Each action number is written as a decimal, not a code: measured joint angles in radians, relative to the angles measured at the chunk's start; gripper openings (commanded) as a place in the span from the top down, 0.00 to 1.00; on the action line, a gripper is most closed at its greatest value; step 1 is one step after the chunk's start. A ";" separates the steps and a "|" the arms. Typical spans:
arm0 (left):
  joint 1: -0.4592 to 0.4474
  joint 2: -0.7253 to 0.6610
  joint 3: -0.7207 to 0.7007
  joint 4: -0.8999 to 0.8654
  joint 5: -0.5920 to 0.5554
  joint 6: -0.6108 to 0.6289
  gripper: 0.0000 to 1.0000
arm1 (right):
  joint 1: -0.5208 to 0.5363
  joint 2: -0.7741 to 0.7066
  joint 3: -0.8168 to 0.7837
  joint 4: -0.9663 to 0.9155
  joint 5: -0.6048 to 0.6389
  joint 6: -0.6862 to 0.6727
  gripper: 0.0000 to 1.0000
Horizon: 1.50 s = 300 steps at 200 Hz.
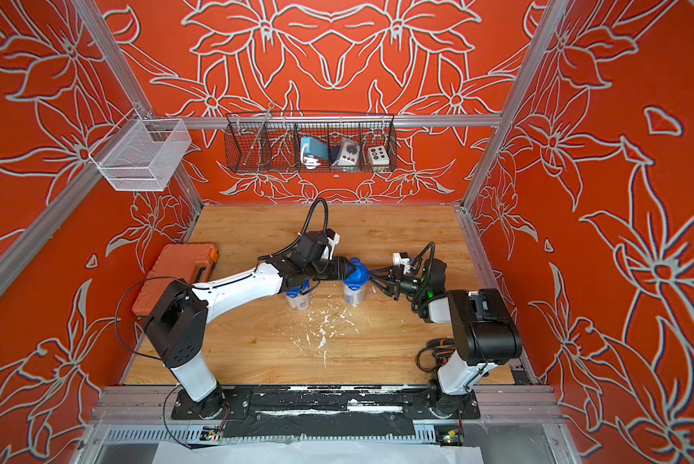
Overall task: Take out toiletry kits
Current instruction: Unfasten the latch on the container, then adjust the container at the center of the board.
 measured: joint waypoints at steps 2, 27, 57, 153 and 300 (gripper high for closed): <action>0.000 0.000 0.000 0.001 -0.003 0.000 0.50 | -0.002 0.000 0.000 -0.003 0.000 0.001 0.76; -0.007 0.000 -0.013 0.021 -0.034 0.000 0.50 | -0.034 -0.029 -0.004 -0.048 -0.002 -0.010 0.79; -0.020 -0.002 -0.033 0.058 -0.061 0.000 0.51 | -0.052 -0.090 0.002 -0.120 -0.003 -0.042 0.81; -0.029 0.052 0.186 -0.243 -0.079 0.015 0.18 | -0.011 -0.513 0.380 -1.473 0.450 -0.851 0.53; 0.027 0.040 0.188 -0.305 0.019 0.100 0.30 | 0.257 -0.323 0.504 -1.688 0.854 -0.956 0.48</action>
